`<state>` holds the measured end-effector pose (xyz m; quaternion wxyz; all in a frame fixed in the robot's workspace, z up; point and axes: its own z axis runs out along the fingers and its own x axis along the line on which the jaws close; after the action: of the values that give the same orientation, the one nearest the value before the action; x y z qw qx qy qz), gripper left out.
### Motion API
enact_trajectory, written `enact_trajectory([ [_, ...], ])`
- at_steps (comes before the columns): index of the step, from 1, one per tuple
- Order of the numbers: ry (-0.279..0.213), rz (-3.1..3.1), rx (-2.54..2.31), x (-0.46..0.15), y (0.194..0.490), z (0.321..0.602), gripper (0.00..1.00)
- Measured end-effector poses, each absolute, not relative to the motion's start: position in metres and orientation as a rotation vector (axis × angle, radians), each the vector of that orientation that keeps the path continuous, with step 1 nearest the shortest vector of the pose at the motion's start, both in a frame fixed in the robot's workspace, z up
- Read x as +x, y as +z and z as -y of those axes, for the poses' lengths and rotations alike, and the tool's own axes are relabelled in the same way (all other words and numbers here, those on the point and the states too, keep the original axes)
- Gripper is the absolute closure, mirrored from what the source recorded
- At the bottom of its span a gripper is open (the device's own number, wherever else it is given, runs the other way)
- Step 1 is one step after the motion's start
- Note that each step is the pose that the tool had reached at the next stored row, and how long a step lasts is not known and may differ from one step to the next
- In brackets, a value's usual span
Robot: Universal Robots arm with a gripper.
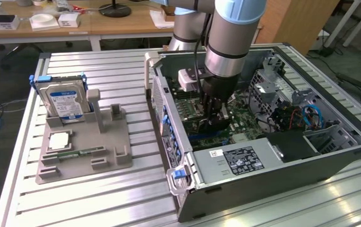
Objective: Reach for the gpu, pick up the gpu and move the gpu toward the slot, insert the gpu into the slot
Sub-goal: 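Insert the gpu into the slot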
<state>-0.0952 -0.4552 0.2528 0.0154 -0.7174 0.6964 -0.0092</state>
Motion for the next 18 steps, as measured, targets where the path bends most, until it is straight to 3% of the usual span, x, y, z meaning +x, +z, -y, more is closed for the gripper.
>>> enact_trajectory([
  [18,-0.029,-2.168,-2.231,-0.0952,0.2529,0.4573,0.74],
])
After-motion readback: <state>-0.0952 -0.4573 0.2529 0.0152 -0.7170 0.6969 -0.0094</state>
